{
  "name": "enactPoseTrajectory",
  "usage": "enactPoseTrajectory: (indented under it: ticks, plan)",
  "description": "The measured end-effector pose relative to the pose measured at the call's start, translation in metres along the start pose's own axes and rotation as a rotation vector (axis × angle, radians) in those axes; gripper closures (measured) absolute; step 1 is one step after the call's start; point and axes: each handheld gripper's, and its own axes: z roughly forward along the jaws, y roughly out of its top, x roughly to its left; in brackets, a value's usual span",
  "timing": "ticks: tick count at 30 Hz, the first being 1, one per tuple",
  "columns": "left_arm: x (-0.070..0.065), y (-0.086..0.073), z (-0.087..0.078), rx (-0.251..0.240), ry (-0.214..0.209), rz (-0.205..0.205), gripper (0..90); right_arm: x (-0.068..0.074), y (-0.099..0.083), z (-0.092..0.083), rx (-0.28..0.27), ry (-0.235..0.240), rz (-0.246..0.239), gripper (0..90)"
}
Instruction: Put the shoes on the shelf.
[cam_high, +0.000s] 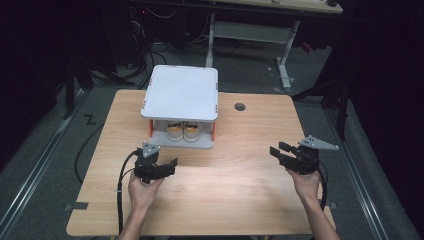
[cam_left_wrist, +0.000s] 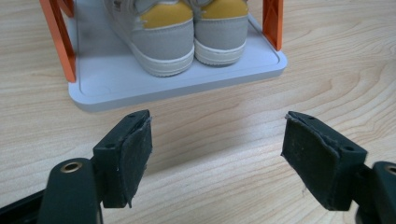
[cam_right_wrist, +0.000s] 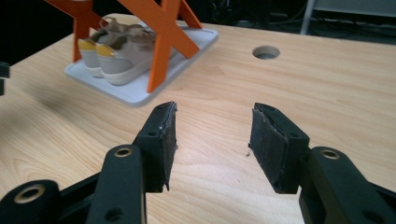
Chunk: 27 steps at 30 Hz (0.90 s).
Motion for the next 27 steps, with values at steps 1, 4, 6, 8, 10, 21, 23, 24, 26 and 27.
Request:
enactPoseTrajectory:
  ticks: [1, 4, 6, 8, 10, 21, 23, 24, 26, 27]
  plan:
    - [0.001, -0.001, 0.0, 0.005, 0.003, -0.001, 24.4, -0.001, -0.002, 0.0, 0.003, -0.004, 0.005, 50.5]
    - [0.003, -0.004, 0.003, 0.016, 0.011, -0.003, 24.2, -0.006, -0.011, 0.002, 0.017, -0.025, 0.013, 50.5]
    - [0.004, -0.007, 0.004, 0.022, 0.015, -0.009, 24.2, -0.009, -0.016, 0.003, 0.027, -0.032, 0.026, 50.5]
    - [0.005, -0.01, 0.006, 0.028, 0.024, -0.011, 24.2, -0.012, -0.02, 0.004, 0.037, -0.047, 0.026, 50.6]
    - [0.007, -0.012, 0.007, 0.029, 0.03, -0.017, 24.4, -0.014, -0.025, 0.005, 0.048, -0.062, 0.027, 50.6]
    - [0.017, -0.024, 0.019, 0.052, 0.085, -0.031, 25.2, -0.03, -0.047, 0.017, 0.117, -0.137, 0.044, 50.7]
    - [0.019, -0.026, 0.021, 0.059, 0.101, -0.032, 25.3, -0.032, -0.051, 0.02, 0.128, -0.15, 0.045, 50.7]
    - [0.019, -0.027, 0.022, 0.064, 0.109, -0.03, 25.3, -0.033, -0.053, 0.022, 0.134, -0.16, 0.04, 50.7]
    - [0.02, -0.029, 0.024, 0.062, 0.128, -0.026, 25.1, -0.034, -0.056, 0.024, 0.141, -0.176, 0.039, 50.6]
    - [0.021, -0.029, 0.025, 0.06, 0.135, -0.025, 25.0, -0.035, -0.058, 0.026, 0.146, -0.186, 0.036, 50.6]
